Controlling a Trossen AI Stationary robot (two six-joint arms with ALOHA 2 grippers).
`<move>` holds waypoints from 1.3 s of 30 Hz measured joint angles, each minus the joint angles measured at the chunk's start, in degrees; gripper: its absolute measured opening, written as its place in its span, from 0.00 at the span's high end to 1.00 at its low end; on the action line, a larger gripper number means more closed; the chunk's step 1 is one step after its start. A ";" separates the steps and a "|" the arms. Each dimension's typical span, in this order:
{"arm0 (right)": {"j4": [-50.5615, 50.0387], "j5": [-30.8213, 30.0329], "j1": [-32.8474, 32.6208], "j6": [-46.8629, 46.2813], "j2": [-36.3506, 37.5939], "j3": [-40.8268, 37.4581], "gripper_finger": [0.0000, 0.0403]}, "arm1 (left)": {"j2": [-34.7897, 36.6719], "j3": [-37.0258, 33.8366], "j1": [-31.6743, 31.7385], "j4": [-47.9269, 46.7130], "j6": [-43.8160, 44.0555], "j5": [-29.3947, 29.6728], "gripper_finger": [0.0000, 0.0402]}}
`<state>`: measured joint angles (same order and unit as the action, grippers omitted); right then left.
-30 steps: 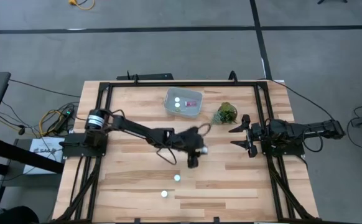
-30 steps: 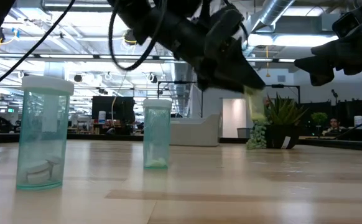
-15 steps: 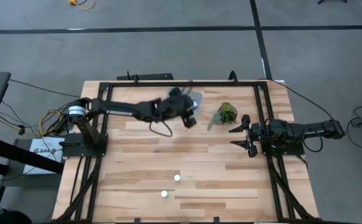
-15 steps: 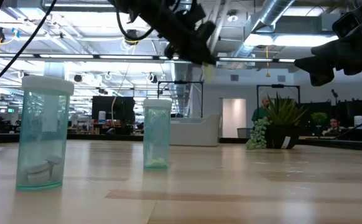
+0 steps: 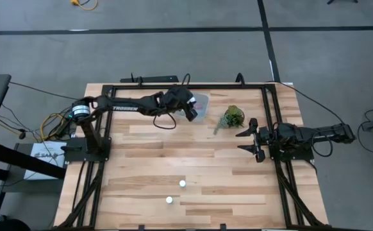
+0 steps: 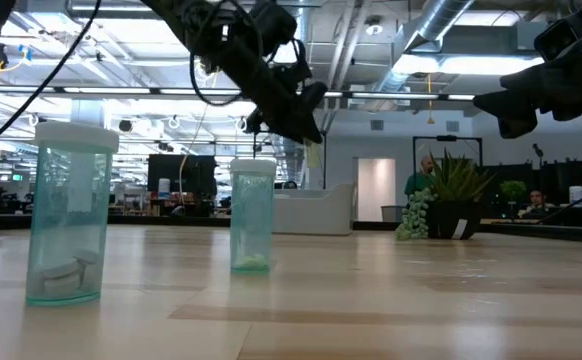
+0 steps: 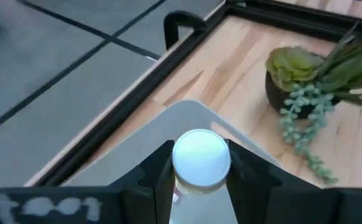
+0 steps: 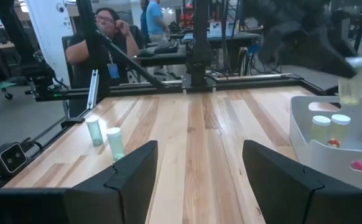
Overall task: Pick and place pill bottles into a basket
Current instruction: Put the yellow pill bottle into the gray bin
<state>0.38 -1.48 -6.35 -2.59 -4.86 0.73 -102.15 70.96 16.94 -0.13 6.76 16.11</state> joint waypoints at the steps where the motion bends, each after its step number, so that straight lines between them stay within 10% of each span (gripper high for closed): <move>1: 0.00 0.00 0.00 0.01 0.00 0.00 0.43 | -0.24 -0.43 0.19 0.30 0.04 -0.61 0.73; 39: 0.00 -0.01 0.00 0.01 0.00 0.00 0.43 | -6.70 -2.79 1.69 -0.47 2.95 3.25 0.74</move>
<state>0.38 -1.50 -6.35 -2.58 -4.86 0.73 -108.86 68.17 18.64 -0.59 9.72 19.35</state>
